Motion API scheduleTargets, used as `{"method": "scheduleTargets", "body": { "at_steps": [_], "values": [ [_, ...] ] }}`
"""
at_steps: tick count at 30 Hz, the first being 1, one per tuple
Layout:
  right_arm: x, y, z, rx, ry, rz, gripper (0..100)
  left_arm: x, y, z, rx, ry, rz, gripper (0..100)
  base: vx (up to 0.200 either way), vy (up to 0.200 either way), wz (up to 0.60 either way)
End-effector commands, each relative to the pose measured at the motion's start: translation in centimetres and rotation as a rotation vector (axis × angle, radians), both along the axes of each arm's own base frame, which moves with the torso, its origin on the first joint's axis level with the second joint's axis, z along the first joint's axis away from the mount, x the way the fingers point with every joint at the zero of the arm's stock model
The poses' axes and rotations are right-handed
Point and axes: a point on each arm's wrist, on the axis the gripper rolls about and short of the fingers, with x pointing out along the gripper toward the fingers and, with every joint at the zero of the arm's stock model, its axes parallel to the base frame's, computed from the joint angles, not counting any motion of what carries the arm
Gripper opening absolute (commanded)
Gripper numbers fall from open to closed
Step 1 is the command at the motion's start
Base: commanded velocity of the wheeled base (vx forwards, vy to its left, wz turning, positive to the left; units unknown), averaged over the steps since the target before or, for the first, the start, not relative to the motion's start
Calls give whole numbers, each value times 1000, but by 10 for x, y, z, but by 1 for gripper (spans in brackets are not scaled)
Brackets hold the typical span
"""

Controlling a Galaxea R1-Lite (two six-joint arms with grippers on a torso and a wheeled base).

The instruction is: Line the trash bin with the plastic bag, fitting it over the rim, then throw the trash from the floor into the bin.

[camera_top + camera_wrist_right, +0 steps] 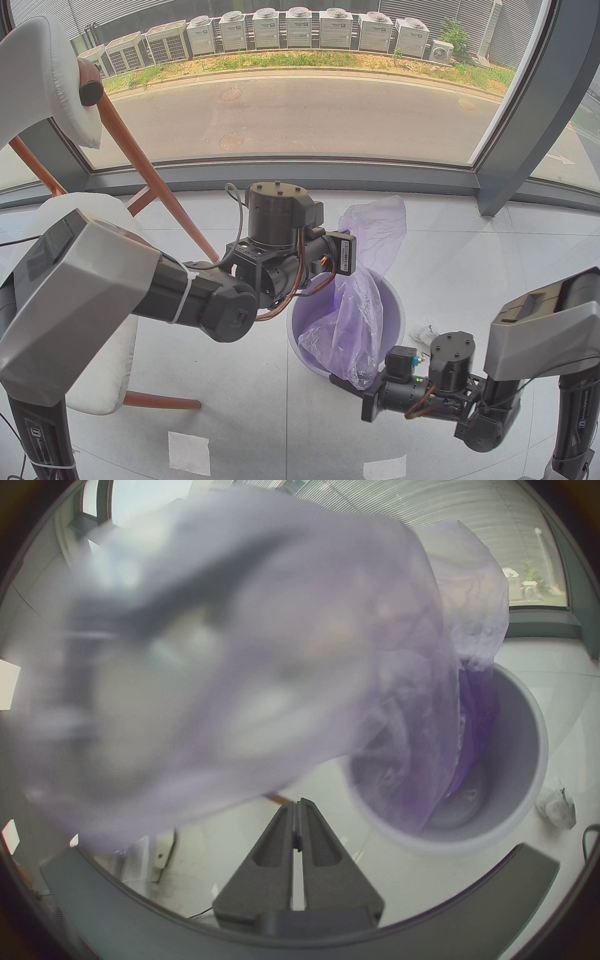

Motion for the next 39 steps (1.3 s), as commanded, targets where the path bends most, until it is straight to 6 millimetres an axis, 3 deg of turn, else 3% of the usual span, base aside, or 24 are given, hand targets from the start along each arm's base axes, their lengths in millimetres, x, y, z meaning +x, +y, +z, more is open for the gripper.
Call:
{"method": "scheduleTargets", "body": {
  "at_steps": [1, 2, 3, 5, 11, 15, 17, 19, 26, 30, 31, 34, 39],
  "values": [
    [-58, -30, 50, 53, -13, 150, 0, 10, 14, -1, 2, 3, 37, 0, 0, 0, 0],
    [-58, -30, 50, 53, -13, 150, 0, 10, 14, -1, 2, 3, 37, 0, 0, 0, 0],
    [-77, -51, 56, 47, 18, 165, 0, 10, 16, -5, 12, 11, 40, 0, 0, 0, 0],
    [-83, -70, 60, 46, 27, 128, 0, 9, 17, -7, 18, 19, 40, 0, 0, 0, 0],
    [-70, -94, 85, 138, -43, -9, 0, 8, 17, -8, 31, -4, 45, 0, 0, 0, 0],
    [-59, -98, 102, 246, -37, -71, 0, 2, 16, -11, 62, -39, 23, 0, 0, 0, 0],
    [-49, -95, 127, 413, 10, -113, 0, -9, 9, -12, 127, -77, -17, 0, 0, 0, 0],
    [-39, -91, 136, 491, 52, -165, 0, -18, 4, -12, 184, -111, -49, 0, 0, 0, 0],
    [-2, -85, 148, 497, 99, -295, 0, -77, -15, -26, 391, -180, -233, 0, 0, 0, 0],
    [19, -91, 151, 462, 153, -369, 0, -92, -8, -42, 505, -192, -288, 0, 0, 0, 0],
    [19, -91, 151, 462, 153, -369, 100, -92, -8, -42, 505, -192, -288, 0, 0, 0, 0],
    [26, -99, 164, 431, 199, -497, 100, -98, -6, -46, 522, -216, -294, 0, 0, 0, 0],
    [14, -104, 178, 365, 309, -571, 100, -97, -7, -48, 519, -217, -291, 0, 0, 0, 0]
  ]
}}
